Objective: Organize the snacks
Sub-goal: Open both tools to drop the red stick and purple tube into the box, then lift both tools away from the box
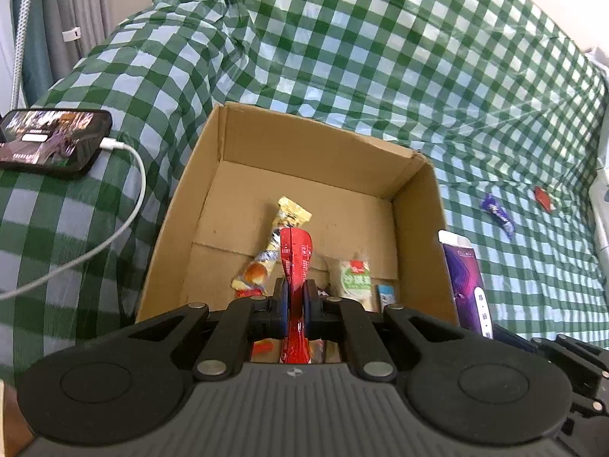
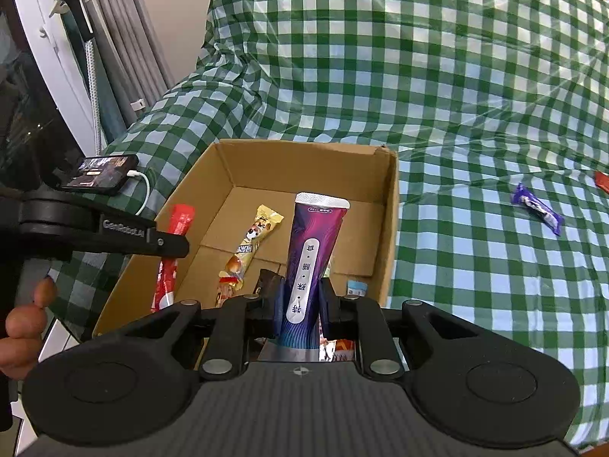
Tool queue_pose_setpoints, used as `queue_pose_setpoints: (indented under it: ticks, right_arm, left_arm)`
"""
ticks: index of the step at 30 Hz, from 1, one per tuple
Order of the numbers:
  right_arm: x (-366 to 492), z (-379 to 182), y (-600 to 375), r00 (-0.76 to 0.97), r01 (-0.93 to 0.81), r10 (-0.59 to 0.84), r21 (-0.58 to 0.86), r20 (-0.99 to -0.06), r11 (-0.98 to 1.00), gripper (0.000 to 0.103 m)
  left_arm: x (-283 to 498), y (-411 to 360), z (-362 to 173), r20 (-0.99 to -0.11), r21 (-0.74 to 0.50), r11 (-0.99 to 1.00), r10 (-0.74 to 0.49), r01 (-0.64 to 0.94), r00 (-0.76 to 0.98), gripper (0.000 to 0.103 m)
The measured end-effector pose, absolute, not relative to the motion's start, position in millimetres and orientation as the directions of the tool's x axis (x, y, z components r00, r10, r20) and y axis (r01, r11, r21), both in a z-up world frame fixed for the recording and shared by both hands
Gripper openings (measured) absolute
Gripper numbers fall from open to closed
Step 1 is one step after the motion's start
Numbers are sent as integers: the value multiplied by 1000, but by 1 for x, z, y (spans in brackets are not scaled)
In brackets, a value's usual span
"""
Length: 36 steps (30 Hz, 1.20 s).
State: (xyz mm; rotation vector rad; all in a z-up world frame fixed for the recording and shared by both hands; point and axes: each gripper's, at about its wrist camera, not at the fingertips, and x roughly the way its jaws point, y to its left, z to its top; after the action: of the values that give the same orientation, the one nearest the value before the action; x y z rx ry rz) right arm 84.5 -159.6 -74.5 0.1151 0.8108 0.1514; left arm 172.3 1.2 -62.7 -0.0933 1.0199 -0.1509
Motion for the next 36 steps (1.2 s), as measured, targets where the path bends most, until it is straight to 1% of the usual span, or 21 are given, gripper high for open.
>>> queue_pose_setpoints:
  ticks: [13, 15, 16, 17, 18, 19, 20, 21, 23, 25, 27, 32, 36]
  right_arm:
    - [133, -107, -152, 642, -100, 180, 151, -746, 983, 20]
    - [138, -112, -151, 639, -97, 176, 148, -749, 984, 20]
    - [141, -114, -152, 638, -94, 174, 148, -750, 985, 20]
    - [144, -116, -152, 637, -90, 172, 149, -751, 985, 20]
    - [146, -118, -154, 638, -83, 170, 152, -751, 985, 23]
    - [150, -120, -156, 637, -71, 168, 160, -752, 985, 25]
    - [153, -121, -158, 634, -53, 164, 169, -756, 984, 33]
    - [155, -122, -161, 625, -33, 162, 182, -763, 983, 53]
    - [155, -122, -165, 618, -8, 162, 200, -769, 980, 70]
    - [148, -121, -166, 618, -12, 165, 201, -769, 980, 74]
    - [137, -122, -166, 602, -10, 158, 190, -783, 982, 80]
    - [99, -123, -161, 556, -2, 162, 193, -816, 981, 84]
    - [64, -110, -154, 581, 3, 147, 182, -801, 983, 87]
  left_arm:
    - [214, 0, -103, -876, -86, 994, -108, 68, 470, 8]
    - [219, -1, -107, -881, -76, 995, -99, 68, 463, 9]
    - [222, -2, -109, -884, -74, 995, -97, 68, 458, 11]
    - [225, -2, -111, -887, -76, 995, -99, 69, 451, 18]
    - [227, -2, -113, -893, -76, 995, -98, 67, 439, 28]
    - [229, -2, -115, -901, -73, 995, -92, 62, 425, 68]
    - [231, -2, -118, -911, -59, 997, -72, 46, 405, 103]
    - [231, -1, -118, -914, -39, 999, -45, 22, 403, 101]
    - [224, 3, -117, -905, -16, 1000, -20, 14, 425, 103]
    - [215, 4, -117, -905, 16, 999, 1, 30, 425, 103]
    - [204, 6, -116, -904, 39, 999, 24, 27, 427, 103]
    - [162, 16, -105, -917, 24, 999, 12, 25, 398, 103]
    - [124, 21, -91, -914, 23, 999, 8, 32, 405, 103]
